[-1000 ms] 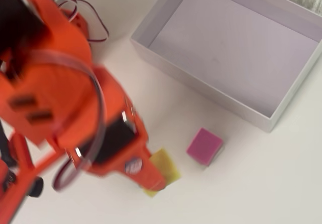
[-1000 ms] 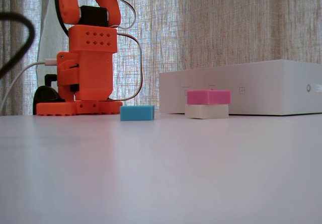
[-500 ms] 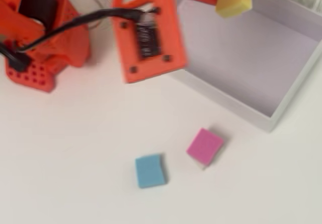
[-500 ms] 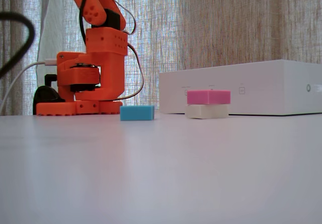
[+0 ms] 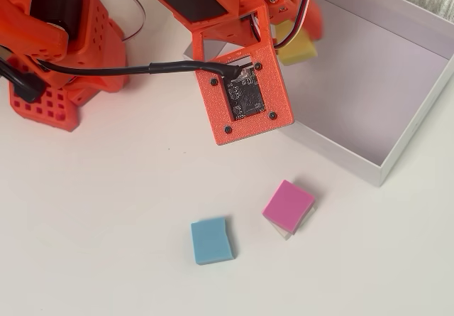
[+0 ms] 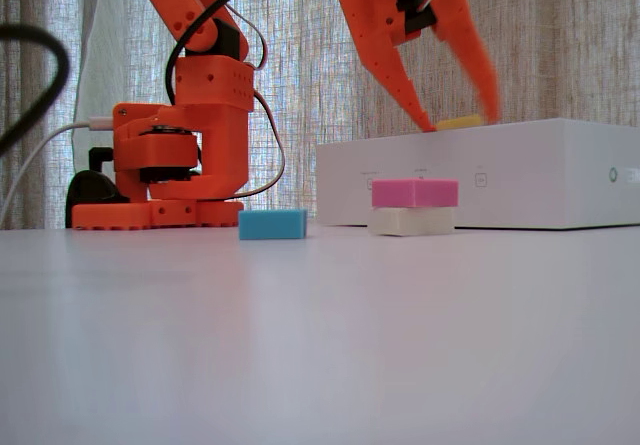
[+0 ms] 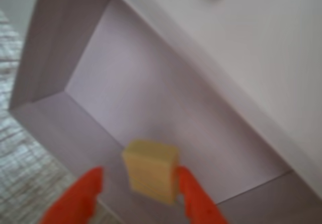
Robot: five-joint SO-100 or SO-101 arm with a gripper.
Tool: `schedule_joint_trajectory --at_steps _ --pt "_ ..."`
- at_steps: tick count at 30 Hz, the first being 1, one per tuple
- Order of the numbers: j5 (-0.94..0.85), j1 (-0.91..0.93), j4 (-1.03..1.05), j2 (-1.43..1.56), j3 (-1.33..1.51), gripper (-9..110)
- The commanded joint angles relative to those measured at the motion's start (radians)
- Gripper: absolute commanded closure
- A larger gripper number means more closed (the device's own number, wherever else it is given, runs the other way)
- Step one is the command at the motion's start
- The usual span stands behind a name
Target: Grasp the yellow cuboid and put it in the bin.
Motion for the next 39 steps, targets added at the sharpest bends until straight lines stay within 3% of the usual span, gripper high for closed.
schedule_joint_trajectory --at_steps 1,10,15,18,23,29,33,36,39 --pt "-0.021 0.046 -0.055 0.061 -0.04 51" --pt "-0.072 0.457 -0.408 0.299 -0.337 59" --pt "-0.032 0.693 -0.532 0.557 -0.218 59" --pt "0.025 0.778 -0.474 0.758 -0.069 60" --pt "0.031 0.779 -0.143 1.065 0.173 61" --pt "0.083 0.798 0.172 1.115 0.318 63" --pt "0.075 0.799 0.21 1.115 0.393 67" --pt "0.063 0.793 0.213 1.115 0.434 80" --pt "0.028 0.781 0.212 1.115 0.482 83"
